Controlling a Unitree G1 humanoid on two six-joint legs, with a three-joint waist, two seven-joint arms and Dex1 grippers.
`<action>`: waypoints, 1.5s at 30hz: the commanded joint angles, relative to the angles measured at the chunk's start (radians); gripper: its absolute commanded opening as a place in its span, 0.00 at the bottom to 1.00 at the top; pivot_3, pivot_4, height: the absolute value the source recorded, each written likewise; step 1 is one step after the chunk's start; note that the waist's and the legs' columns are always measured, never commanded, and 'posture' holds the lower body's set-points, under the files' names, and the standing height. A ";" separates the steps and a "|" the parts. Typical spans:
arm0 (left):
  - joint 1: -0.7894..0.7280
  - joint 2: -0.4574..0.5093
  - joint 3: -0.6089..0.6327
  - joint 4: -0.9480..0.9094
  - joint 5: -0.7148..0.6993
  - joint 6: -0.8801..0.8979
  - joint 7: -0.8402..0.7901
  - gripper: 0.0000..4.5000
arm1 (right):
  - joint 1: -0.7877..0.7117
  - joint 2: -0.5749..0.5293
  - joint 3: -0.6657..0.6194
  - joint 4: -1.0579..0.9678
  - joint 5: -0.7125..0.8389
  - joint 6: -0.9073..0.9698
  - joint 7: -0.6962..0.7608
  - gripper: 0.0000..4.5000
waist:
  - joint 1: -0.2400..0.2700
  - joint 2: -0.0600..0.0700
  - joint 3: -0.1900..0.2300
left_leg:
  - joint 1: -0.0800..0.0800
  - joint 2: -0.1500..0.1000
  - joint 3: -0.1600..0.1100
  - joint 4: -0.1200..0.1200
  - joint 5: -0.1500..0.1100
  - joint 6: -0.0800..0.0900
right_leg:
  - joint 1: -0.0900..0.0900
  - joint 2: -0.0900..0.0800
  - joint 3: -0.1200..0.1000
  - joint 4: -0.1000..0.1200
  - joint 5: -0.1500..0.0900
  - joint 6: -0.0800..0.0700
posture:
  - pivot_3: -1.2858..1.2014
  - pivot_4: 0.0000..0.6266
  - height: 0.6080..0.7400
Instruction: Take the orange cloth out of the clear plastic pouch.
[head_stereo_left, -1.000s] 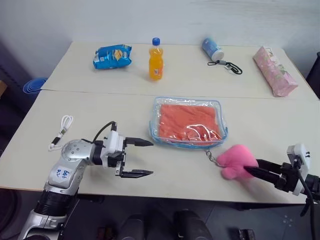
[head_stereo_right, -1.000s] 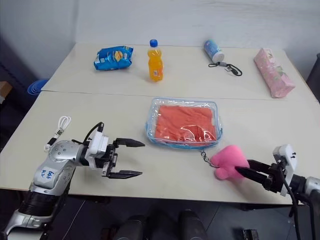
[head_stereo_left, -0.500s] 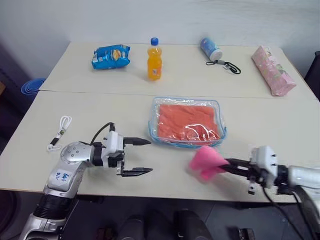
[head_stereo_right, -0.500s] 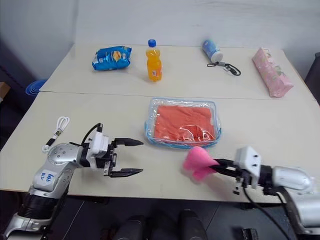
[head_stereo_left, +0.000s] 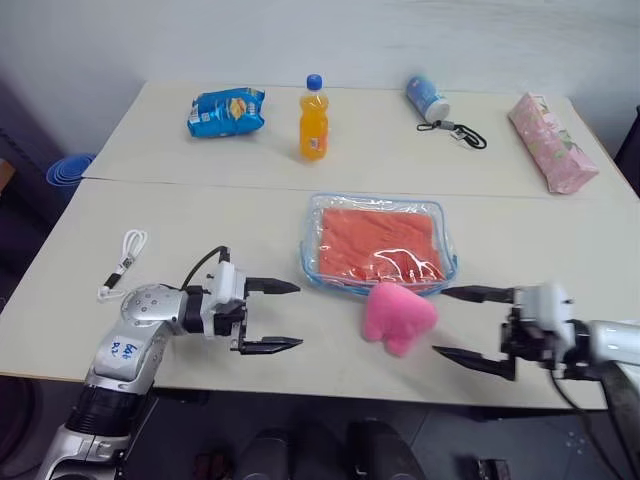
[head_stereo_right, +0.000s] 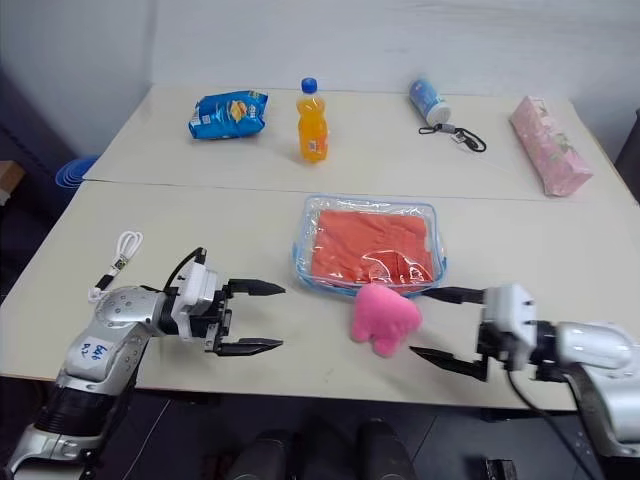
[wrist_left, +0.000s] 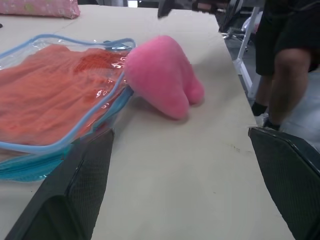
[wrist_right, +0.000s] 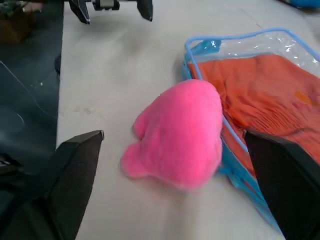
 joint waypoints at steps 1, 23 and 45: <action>0.018 0.023 0.046 0.010 -0.020 -0.012 -0.018 1.00 | -0.038 -0.041 -0.050 0.148 -0.037 -0.094 0.076 1.00 | -0.004 -0.001 0.000 | 0.000 0.000 0.000 0.000 0.000 0.000 | 0.000 0.000 0.000 0.000 0.000 0.000 | 0.52 0.24 1.00; -0.119 -0.117 -0.077 0.054 0.101 -0.088 0.055 1.00 | -0.872 0.172 0.401 1.176 -0.533 -0.980 0.091 0.64 | -0.022 0.002 0.002 | 0.000 0.000 0.001 0.003 0.005 -0.007 | -0.001 -0.001 -0.001 0.003 0.000 0.000 | 0.52 0.24 1.00; -0.452 -0.516 -0.376 0.534 0.464 -0.302 0.258 0.87 | -0.768 0.168 0.432 0.996 -0.497 -0.768 0.112 0.00 | -0.024 0.002 0.002 | -0.002 0.000 0.002 0.008 0.005 -0.008 | -0.003 0.001 0.000 0.007 0.000 0.000 | 0.52 0.24 1.00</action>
